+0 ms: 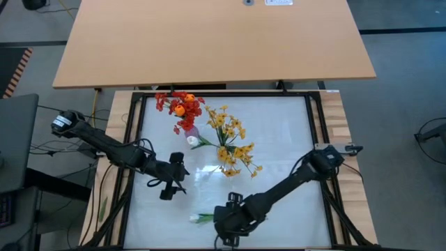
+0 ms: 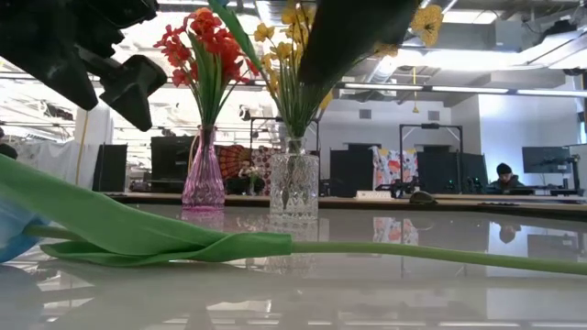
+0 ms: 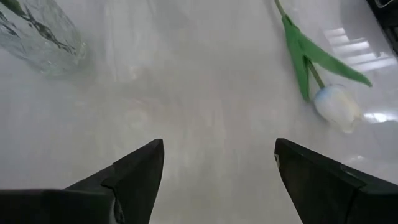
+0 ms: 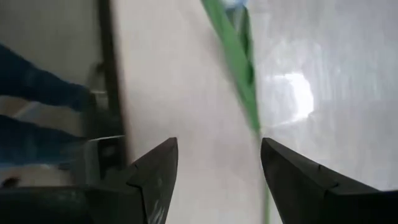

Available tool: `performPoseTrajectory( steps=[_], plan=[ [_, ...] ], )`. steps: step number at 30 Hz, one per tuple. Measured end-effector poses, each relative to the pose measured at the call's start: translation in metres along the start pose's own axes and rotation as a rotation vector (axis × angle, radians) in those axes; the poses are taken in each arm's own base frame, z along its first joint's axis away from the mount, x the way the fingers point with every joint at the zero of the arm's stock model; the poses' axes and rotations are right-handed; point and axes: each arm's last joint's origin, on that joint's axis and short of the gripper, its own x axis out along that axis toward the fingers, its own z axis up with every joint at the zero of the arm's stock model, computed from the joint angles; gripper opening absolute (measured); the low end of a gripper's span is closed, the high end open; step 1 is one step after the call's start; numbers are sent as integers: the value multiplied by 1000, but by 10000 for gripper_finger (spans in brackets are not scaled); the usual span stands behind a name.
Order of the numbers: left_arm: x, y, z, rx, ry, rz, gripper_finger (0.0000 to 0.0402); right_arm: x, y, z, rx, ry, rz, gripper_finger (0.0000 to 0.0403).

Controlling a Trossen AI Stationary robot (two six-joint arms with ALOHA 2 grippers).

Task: Sort flowers into vase by color
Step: Put the white tulip into the transparent vase

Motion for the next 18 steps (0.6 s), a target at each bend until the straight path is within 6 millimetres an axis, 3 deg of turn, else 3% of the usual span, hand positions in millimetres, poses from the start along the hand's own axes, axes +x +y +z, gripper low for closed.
performPoseTrajectory(
  steps=[10,15,18],
  plan=[
    [-1,-9,-3,-63,10,-24,293,73,-10,-19,-71,71,-174,253],
    [-2,-14,-8,-89,49,-29,293,79,-10,-21,-47,62,-194,240],
    [-3,-17,-10,-93,58,-13,293,77,-11,-18,-37,61,-165,183]
  ],
)
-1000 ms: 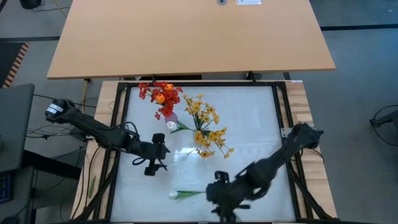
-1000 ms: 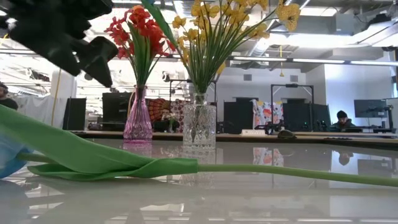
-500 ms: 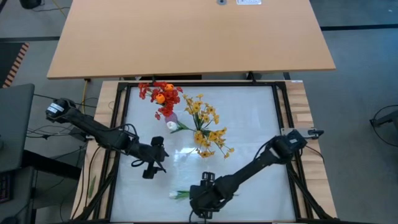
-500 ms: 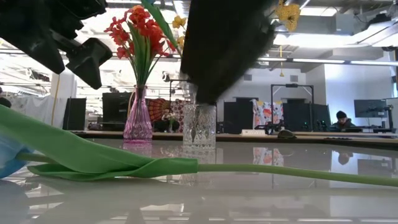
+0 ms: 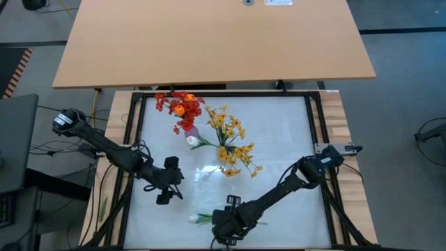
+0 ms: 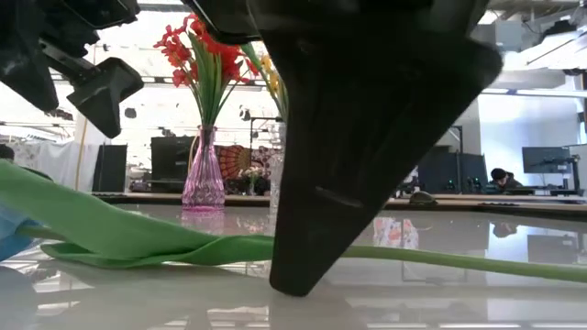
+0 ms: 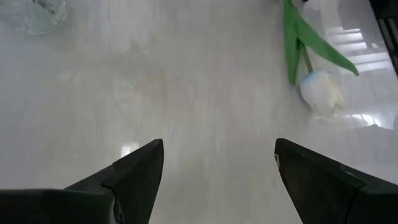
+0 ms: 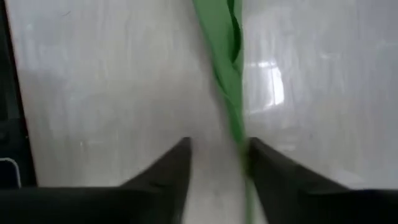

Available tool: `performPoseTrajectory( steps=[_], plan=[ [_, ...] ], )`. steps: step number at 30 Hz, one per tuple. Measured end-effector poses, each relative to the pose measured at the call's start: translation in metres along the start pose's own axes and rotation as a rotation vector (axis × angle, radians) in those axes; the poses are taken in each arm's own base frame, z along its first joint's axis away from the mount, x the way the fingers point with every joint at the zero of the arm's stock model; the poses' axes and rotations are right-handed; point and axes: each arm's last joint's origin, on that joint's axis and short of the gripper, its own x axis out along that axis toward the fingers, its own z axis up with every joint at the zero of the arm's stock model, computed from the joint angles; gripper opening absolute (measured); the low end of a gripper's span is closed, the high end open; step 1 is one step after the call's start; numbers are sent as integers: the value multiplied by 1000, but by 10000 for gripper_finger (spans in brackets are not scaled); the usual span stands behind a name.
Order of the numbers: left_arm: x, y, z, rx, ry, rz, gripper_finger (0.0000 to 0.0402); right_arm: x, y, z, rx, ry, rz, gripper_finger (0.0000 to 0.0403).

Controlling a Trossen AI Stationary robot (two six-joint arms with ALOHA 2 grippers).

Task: Sort flowers into vase by color
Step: Put the white tulip into the transparent vase

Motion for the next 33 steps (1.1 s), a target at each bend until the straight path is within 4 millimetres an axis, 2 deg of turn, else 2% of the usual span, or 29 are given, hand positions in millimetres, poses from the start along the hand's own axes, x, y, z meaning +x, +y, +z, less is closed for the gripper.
performPoseTrajectory(
  steps=[4,6,9,15,20,25,29,33],
  plan=[
    [-1,-3,-2,-10,-10,35,293,-5,-7,4,4,62,62,47],
    [-1,-5,-3,-13,-8,44,293,-11,-12,8,-1,96,109,22],
    [-2,-8,-6,-20,-8,61,293,-35,-16,12,13,91,138,21],
    [-3,-12,-11,-50,7,90,293,-134,-28,23,-59,-63,267,19],
    [-4,-12,-11,-124,-32,153,293,-220,-54,41,-140,-374,420,19],
    [-4,-11,-10,-202,-73,203,293,-295,-87,53,-269,-782,411,19],
    [-5,-11,-7,-252,-127,223,293,-334,-117,40,-373,-929,299,18],
    [-5,-11,-3,-293,-196,245,293,-355,-156,29,-363,-1167,247,18]
  ],
)
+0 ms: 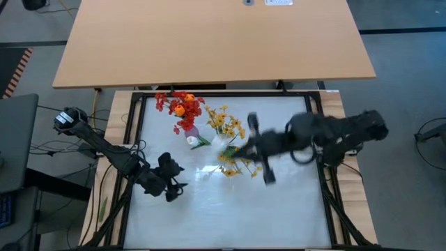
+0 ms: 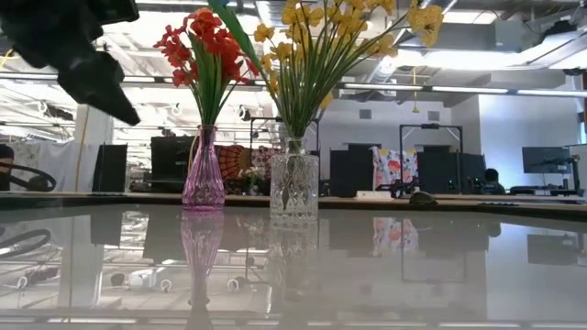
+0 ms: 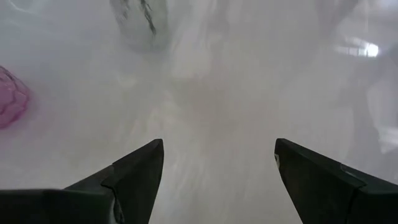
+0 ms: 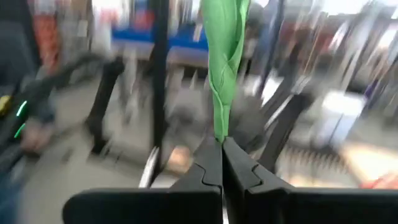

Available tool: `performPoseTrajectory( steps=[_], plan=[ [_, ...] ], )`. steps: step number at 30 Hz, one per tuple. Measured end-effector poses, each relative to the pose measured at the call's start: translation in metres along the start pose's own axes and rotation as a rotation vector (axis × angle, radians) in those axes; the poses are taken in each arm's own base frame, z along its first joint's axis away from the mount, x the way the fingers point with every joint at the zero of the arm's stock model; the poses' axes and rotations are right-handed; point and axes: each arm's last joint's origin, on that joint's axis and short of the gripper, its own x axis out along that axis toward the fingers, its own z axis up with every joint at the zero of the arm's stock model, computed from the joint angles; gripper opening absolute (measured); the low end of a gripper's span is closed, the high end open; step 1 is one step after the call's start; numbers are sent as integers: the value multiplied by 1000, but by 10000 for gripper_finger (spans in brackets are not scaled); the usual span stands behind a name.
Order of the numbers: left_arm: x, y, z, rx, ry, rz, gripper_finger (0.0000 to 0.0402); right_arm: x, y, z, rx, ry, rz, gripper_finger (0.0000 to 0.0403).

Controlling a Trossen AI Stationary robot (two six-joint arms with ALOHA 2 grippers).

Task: Sort flowers into vase by color
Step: Put the white tulip into the transparent vase

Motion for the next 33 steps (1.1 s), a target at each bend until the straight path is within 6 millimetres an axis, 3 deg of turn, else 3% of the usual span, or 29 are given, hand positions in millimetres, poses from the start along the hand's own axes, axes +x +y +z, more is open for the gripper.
performPoseTrajectory(
  steps=[3,6,12,25,33],
  plan=[
    [0,-1,3,-51,-52,15,293,-12,-26,-12,-15,-199,-41,18],
    [0,-2,5,-91,-86,20,293,-17,-55,-38,7,-298,-147,18],
    [0,-1,6,-171,-111,43,293,-13,-95,-94,37,-191,-339,18],
    [0,0,7,-290,-148,71,293,22,-100,-140,-69,-138,-439,18],
    [0,0,6,-328,-138,61,293,10,-98,-177,-82,-196,-482,18]
  ],
)
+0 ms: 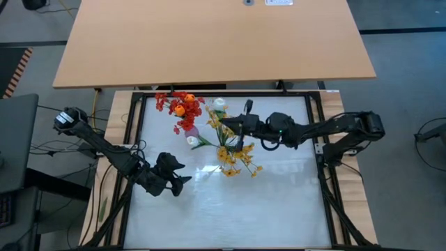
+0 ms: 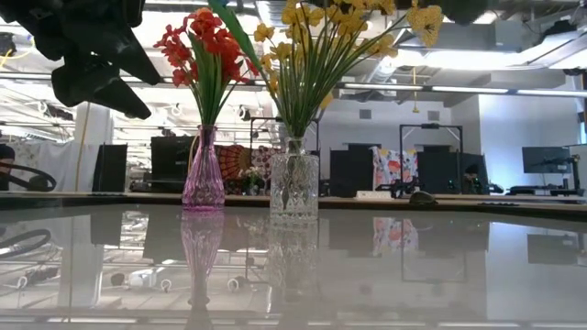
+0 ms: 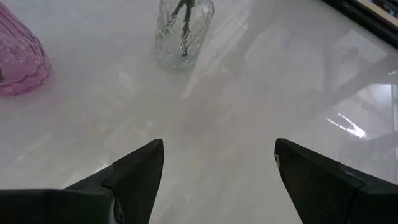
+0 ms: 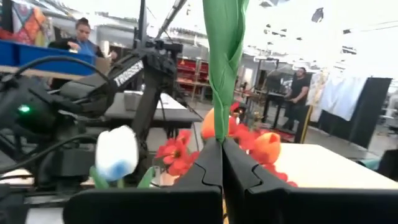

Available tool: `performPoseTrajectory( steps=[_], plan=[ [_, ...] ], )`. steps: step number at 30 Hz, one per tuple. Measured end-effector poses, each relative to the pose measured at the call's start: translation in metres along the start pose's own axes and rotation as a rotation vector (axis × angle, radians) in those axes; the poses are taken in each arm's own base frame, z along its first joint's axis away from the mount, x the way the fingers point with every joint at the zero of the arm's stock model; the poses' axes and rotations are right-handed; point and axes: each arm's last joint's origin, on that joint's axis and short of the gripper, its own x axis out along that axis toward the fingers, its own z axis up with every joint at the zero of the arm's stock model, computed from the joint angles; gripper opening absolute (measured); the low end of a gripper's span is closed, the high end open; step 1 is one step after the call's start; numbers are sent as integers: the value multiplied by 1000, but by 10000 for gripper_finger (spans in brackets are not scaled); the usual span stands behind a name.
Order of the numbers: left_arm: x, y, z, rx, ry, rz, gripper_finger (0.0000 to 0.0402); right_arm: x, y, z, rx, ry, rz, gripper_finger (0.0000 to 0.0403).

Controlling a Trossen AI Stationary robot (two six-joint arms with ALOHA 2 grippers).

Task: Sort flowers into vase by color
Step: Put the white tulip into the transparent vase

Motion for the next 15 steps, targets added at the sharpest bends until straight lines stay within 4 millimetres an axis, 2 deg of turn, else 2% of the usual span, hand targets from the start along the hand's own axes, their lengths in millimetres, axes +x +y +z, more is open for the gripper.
performPoseTrajectory(
  steps=[6,10,15],
  plan=[
    [0,0,0,-11,-13,8,293,-8,3,-14,33,3,6,18],
    [0,1,1,-10,-36,25,293,-10,5,-17,41,5,13,18],
    [0,1,2,-3,-44,30,293,-9,9,-30,71,20,-14,18]
  ],
)
